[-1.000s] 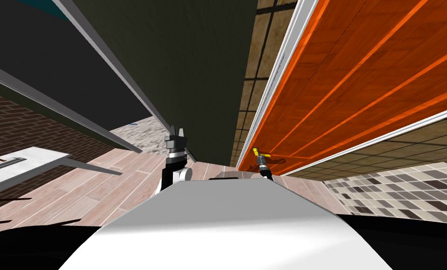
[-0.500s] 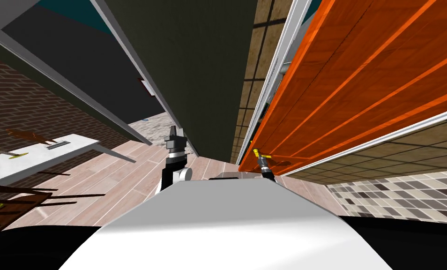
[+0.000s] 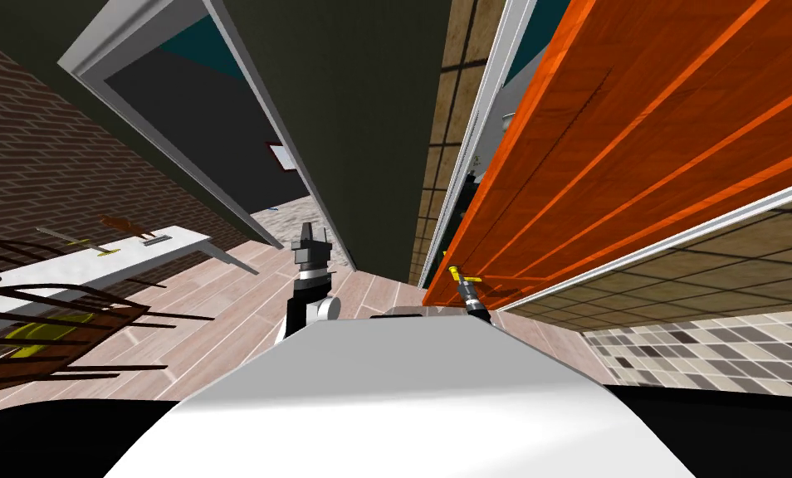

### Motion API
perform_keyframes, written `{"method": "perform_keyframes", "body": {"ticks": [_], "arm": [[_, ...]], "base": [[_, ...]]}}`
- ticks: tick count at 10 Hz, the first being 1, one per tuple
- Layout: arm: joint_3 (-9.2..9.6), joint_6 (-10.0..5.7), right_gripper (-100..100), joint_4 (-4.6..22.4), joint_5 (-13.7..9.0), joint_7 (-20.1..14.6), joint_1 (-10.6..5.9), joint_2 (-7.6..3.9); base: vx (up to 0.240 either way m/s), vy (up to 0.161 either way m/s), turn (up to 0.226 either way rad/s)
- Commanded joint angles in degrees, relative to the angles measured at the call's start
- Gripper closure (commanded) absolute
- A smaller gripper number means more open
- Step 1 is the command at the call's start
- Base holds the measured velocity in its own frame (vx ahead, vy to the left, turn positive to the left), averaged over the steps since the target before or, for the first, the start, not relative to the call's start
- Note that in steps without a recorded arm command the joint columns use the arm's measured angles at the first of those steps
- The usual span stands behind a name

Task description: Pull the door open

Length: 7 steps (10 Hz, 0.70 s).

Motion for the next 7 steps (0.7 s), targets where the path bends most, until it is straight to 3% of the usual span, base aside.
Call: {"method": "perform_keyframes", "body": {"ticks": [1,7], "arm": [[0.48,-1.44,100,0.33,0.38,-0.89,0.68,-0.76],[2.09,-6.30,100,1.43,1.67,-3.90,2.98,-3.33]], "base": [[-0.159,-0.036,0.161],[-0.211,-0.064,0.135]]}}
